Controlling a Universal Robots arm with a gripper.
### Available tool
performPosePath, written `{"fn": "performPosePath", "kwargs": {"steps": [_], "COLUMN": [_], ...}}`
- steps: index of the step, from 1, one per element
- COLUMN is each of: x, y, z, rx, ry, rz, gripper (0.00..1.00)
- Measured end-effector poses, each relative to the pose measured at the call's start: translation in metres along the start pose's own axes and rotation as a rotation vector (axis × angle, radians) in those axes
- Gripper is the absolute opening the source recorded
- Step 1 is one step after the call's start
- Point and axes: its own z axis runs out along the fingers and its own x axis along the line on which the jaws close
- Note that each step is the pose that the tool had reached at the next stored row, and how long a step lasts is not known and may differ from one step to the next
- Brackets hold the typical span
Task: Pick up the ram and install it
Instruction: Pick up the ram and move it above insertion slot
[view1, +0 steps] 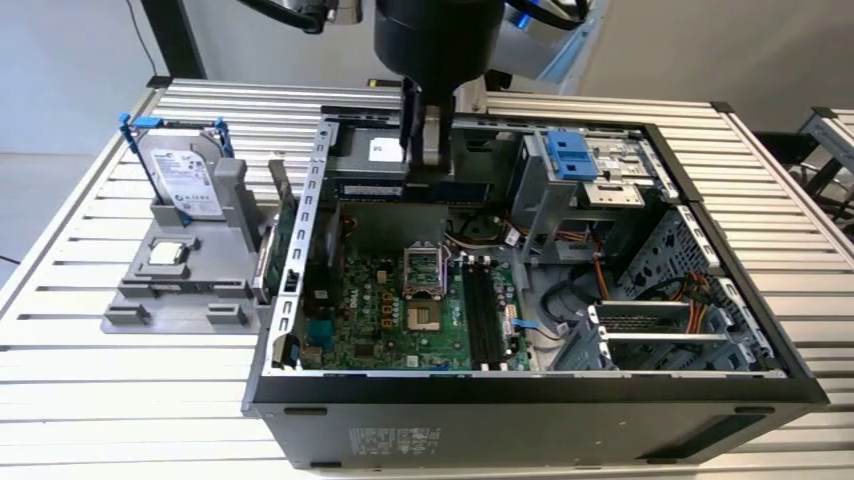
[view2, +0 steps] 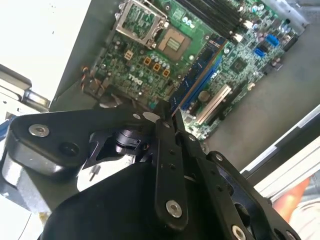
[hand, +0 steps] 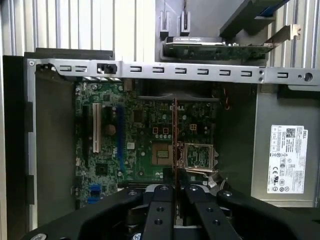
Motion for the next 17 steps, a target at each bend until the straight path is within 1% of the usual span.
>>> {"fn": "performPosePath", "kwargs": {"steps": [3, 9, 13, 17], "x": [0.0000, 0.0000, 0.0000, 0.0000], "y": [-0.0092, -0.0249, -0.0388, -0.0550], "z": [-0.0004, -0.0010, -0.0015, -0.0021], "rx": [0.0000, -0.0001, -0.0003, -0.0004], "ry": [0.0001, 0.0001, 0.0001, 0.0001], "rz": [0.000, 0.000, 0.000, 0.000], "gripper": [0.00, 0.00, 0.00, 0.00]}}
